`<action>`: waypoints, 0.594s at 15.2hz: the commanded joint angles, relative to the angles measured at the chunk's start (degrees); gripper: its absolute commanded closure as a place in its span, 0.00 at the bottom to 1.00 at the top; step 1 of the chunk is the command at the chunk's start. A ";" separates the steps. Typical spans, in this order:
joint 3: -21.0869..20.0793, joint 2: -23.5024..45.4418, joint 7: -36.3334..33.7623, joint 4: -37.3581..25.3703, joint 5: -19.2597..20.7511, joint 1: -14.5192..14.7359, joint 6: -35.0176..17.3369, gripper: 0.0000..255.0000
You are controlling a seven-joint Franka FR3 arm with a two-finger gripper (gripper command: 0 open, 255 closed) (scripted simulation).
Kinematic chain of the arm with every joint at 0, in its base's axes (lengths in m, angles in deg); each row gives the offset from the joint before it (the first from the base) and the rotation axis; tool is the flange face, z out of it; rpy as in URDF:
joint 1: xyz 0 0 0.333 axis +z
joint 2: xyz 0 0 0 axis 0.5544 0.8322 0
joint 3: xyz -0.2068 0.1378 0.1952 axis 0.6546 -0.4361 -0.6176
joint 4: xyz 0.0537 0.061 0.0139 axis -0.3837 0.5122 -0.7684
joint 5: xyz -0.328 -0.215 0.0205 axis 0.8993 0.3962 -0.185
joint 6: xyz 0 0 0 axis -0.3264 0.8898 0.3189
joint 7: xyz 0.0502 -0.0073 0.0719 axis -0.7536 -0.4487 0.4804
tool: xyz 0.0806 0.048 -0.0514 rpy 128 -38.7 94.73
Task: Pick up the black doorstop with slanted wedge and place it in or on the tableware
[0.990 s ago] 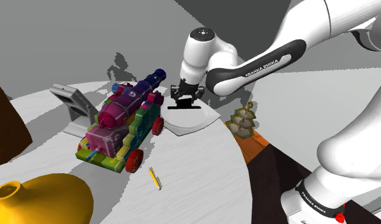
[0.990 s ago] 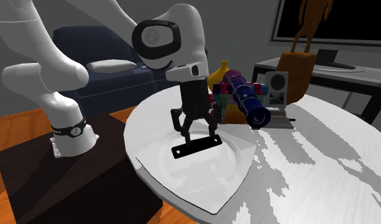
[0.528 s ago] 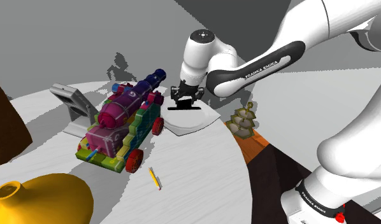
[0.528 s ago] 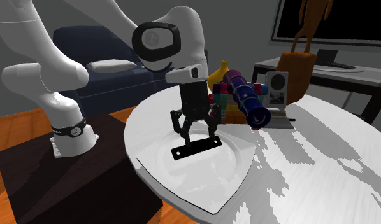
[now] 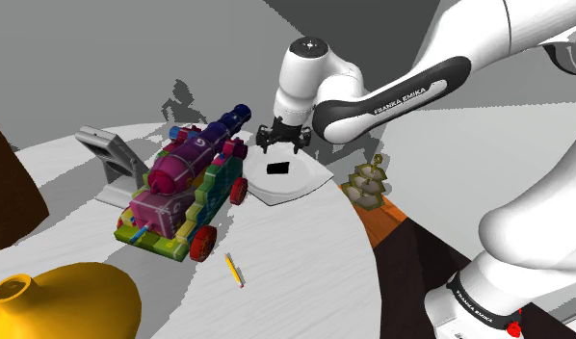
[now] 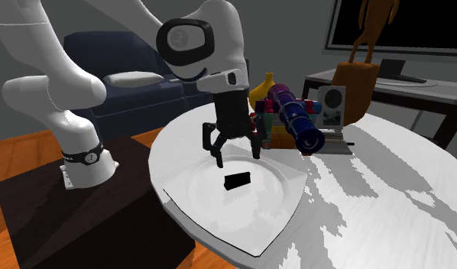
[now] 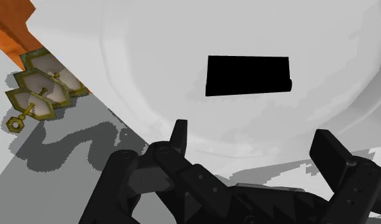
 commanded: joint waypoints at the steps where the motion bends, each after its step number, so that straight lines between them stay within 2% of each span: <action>1: -2.02 -4.14 3.76 -0.01 -6.00 -1.58 1.06 0.00; 2: -2.59 -6.25 5.62 0.03 -8.87 -2.07 1.51 0.00; 9: -2.35 -6.26 5.64 0.03 -8.89 -1.84 1.50 0.00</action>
